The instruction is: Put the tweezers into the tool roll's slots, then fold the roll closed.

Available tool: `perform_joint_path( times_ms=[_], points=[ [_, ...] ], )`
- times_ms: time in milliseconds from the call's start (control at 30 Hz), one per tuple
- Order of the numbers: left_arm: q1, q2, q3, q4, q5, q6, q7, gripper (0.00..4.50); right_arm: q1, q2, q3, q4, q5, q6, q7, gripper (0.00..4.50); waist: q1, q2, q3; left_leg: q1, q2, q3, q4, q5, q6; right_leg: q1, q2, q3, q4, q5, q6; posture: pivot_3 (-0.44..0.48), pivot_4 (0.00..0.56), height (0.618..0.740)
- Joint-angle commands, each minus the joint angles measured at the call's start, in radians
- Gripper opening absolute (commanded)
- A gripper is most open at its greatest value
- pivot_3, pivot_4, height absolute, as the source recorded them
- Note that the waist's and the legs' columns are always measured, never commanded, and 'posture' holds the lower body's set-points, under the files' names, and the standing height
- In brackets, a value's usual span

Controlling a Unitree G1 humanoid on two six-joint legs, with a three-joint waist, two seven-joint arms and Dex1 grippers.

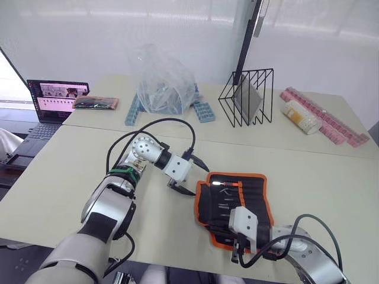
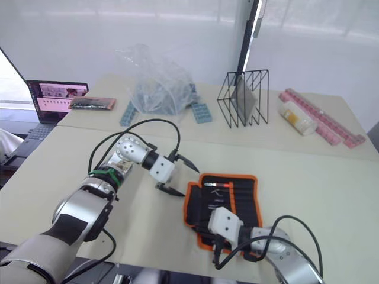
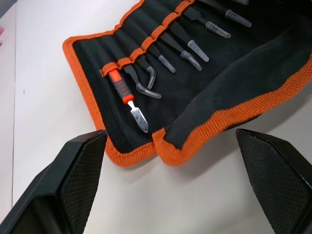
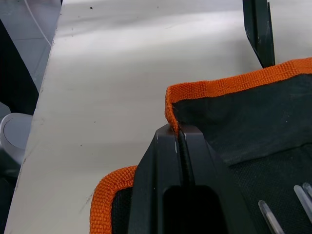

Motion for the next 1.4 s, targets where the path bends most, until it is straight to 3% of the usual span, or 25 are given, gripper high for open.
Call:
perform_joint_path(
  times_ms=[33,467,767,933,1000,1100,1400],
  points=[
    [-0.029,-0.013,-0.007,0.021,0.036,-0.045,0.034,4.23,0.014,-0.01,-0.027,-0.042,-0.001,0.003,-0.014,0.0,-0.001,0.0,0.0,0.0,0.0,0.0,0.0,0.0,0.0,0.0,0.0,0.0,0.0,0.0,0.0,0.0,0.15,0.72],
    [-0.016,0.003,0.0,0.04,0.062,-0.068,0.02,0.03,0.037,-0.014,-0.028,-0.056,-0.027,-0.002,-0.035,0.0,-0.007,0.0,0.0,0.001,0.0,0.0,0.001,0.0,0.0,0.0,0.0,0.0,0.003,0.0,0.0,0.0,0.15,0.72],
    [0.042,0.094,-0.002,0.01,0.066,-0.091,0.01,0.01,-0.031,-0.017,-0.062,-0.015,-0.056,-0.013,-0.055,0.0,-0.013,0.0,0.0,0.003,0.0,0.0,0.001,0.001,0.001,0.0,0.0,0.001,0.006,0.0,0.0,0.0,0.15,0.72],
    [0.137,0.175,0.013,-0.108,-0.018,-0.056,-0.051,0.01,-0.126,-0.038,-0.044,0.026,-0.139,-0.073,-0.051,0.0,-0.016,0.0,0.0,0.005,0.001,0.0,0.001,0.001,0.001,0.0,0.001,0.001,0.007,0.0,0.0,0.0,0.15,0.72],
    [0.208,0.221,0.012,-0.223,-0.054,0.023,-0.062,0.01,-0.171,-0.028,-0.034,0.059,-0.17,-0.101,-0.059,0.0,-0.018,0.0,0.0,0.005,0.001,0.0,0.001,0.001,0.001,0.0,0.001,0.002,0.008,0.0,0.0,0.0,0.15,0.72],
    [0.374,0.318,0.016,-0.526,-0.122,0.231,-0.06,0.01,-0.235,-0.018,-0.019,0.122,-0.195,-0.143,-0.047,0.0,-0.027,0.001,0.0,0.006,0.002,0.0,0.0,0.001,0.001,0.0,0.002,0.002,0.008,0.0,-0.001,0.0,0.15,0.72],
    [0.825,0.552,0.103,-1.352,-0.11,0.968,0.198,0.01,-0.345,-0.054,0.004,0.315,-0.23,-0.353,0.03,0.0,-0.035,0.002,0.001,0.008,0.002,0.0,0.0,0.001,0.001,0.001,0.001,0.002,0.009,0.0,-0.001,0.0,0.15,0.72]
  ],
)
